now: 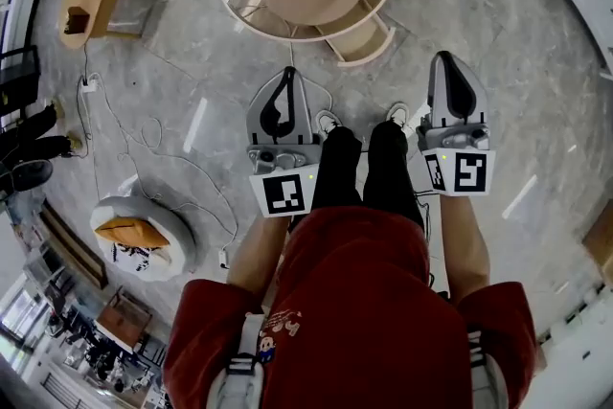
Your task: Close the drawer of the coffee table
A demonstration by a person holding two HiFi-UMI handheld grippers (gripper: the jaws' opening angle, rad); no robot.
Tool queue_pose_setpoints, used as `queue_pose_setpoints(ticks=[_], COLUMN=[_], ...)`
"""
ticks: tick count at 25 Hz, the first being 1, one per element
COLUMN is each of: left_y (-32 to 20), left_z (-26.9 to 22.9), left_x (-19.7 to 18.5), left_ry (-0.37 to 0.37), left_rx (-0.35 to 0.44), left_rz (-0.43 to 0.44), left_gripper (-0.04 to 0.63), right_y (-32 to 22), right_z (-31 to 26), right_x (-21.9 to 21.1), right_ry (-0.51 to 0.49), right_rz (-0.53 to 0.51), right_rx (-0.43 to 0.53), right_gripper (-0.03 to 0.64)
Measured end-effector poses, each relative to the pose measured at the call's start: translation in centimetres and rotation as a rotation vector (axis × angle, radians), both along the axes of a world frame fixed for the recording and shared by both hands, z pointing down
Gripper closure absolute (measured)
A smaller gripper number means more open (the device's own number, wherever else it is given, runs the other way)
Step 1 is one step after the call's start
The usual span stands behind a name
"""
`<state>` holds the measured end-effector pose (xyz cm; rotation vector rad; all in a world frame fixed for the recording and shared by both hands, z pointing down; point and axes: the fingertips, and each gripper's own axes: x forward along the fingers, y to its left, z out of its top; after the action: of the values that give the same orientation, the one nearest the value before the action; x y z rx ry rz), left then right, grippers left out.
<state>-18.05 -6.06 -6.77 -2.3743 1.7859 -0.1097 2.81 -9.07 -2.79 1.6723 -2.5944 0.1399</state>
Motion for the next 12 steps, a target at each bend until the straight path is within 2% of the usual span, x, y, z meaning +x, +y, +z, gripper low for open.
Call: queue_pose_setpoints(ticks=[4,12], left_y=[-1.8,-2.7], left_z=[5.8,20.6], left_x=[1.2,4.6], left_ry=[-0.009,0.021], left_rx=[-0.026,-0.14], left_rz=[0.041,0.092], left_gripper=[0.581,0.581], right_y=[-1.3,-0.6], right_z=[6.8,22.8], right_x=[0.2,1.8], right_ry=[0.01,0.038], right_rz=[0.003,-0.008], right_rx=[-0.028,-0.138], right_gripper=[0.589,0.589])
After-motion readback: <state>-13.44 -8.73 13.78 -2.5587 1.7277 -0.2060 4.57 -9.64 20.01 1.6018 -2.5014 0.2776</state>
